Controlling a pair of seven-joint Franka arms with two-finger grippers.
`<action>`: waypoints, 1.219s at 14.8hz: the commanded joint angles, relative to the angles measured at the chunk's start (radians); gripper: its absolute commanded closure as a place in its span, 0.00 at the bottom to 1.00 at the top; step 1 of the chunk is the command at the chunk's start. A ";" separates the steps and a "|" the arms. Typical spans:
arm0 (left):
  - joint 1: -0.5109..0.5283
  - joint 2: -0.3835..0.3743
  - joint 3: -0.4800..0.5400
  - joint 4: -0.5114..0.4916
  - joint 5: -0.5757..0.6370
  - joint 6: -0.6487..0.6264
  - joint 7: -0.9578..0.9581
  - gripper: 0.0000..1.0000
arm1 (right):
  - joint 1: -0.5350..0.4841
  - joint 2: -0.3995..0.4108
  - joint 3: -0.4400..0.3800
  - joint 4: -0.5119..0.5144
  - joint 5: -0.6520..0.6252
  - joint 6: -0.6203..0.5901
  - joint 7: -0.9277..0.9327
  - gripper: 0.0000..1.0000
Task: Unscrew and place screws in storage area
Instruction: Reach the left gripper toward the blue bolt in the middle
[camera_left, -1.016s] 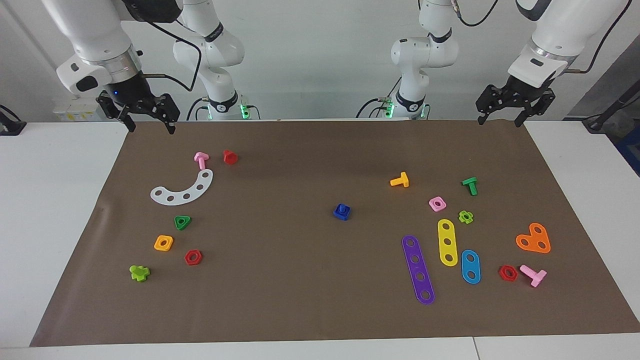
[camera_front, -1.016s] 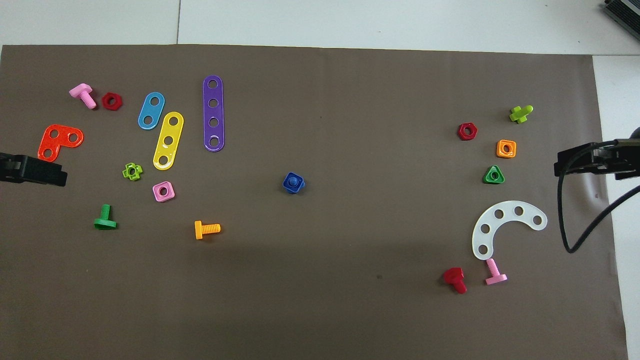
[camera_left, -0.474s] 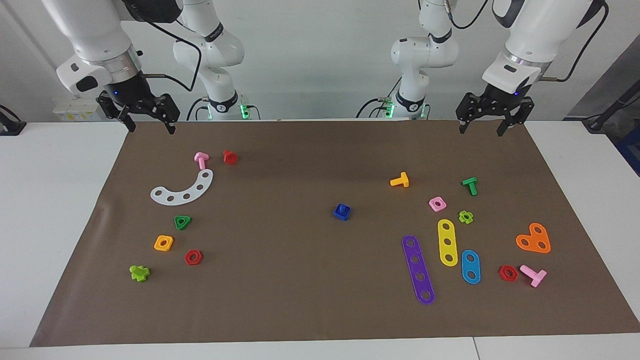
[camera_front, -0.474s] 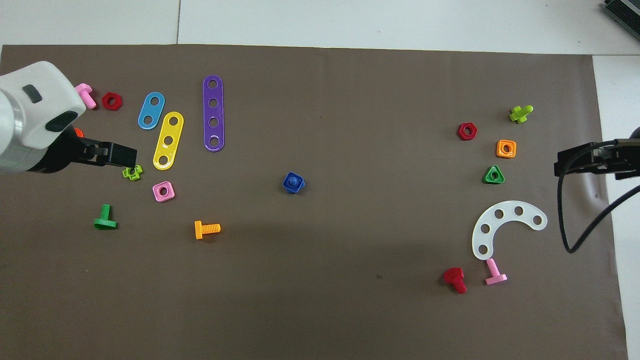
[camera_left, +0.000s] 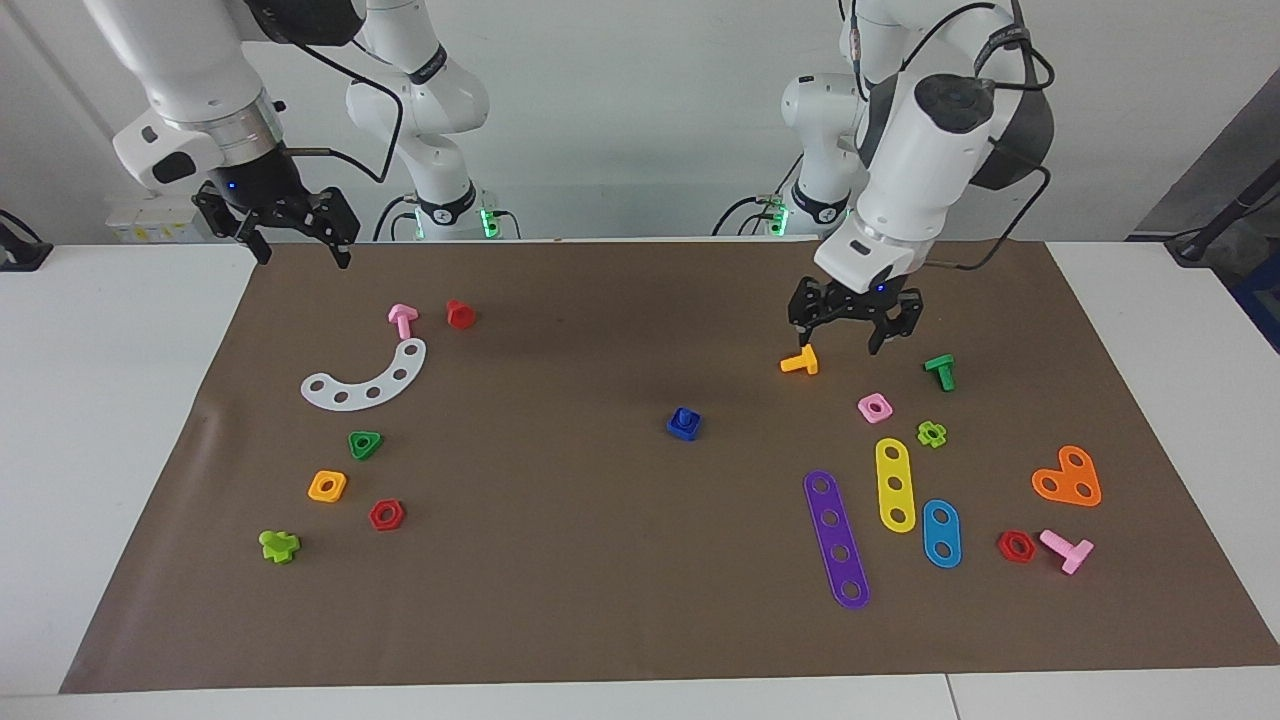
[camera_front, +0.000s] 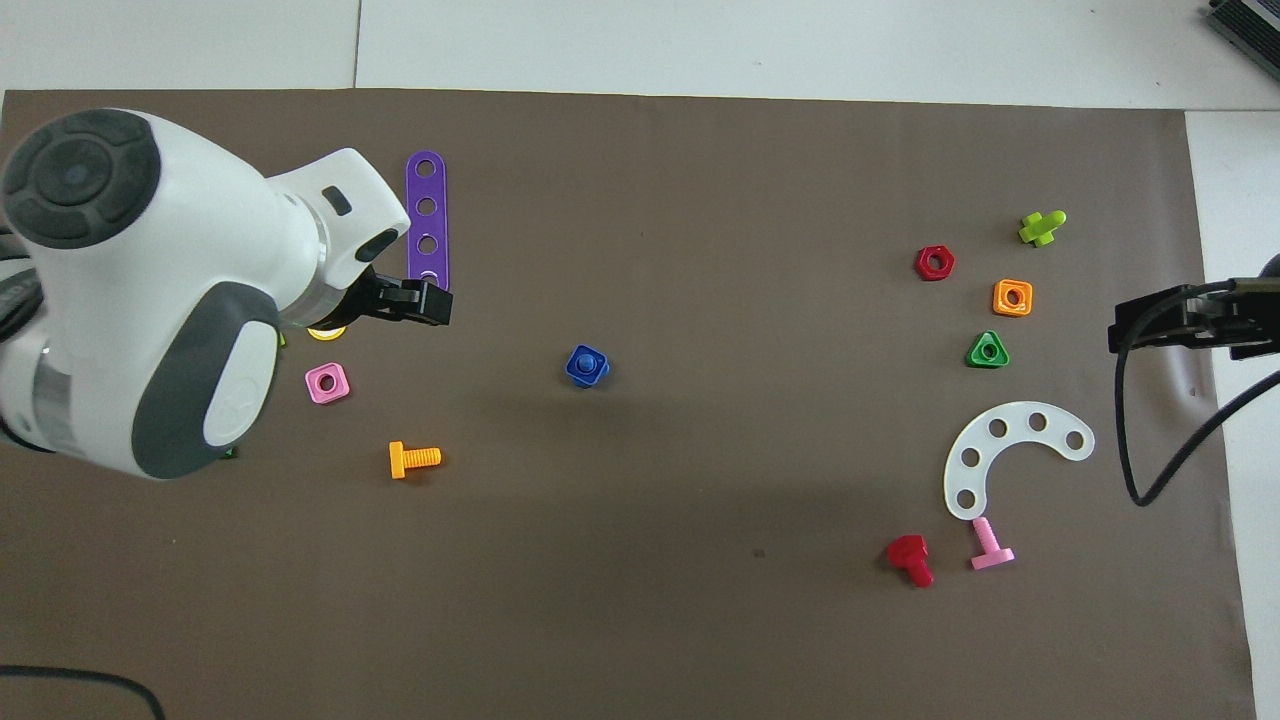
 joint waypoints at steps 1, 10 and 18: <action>-0.034 0.029 0.000 -0.037 0.000 0.104 -0.026 0.02 | -0.011 -0.012 0.009 -0.013 0.001 0.006 -0.022 0.00; -0.103 0.158 -0.061 -0.088 0.011 0.328 -0.084 0.01 | -0.011 -0.011 0.009 -0.013 0.001 0.006 -0.022 0.00; -0.162 0.204 -0.069 -0.171 0.063 0.480 -0.183 0.00 | -0.011 -0.012 0.009 -0.013 0.001 0.006 -0.022 0.00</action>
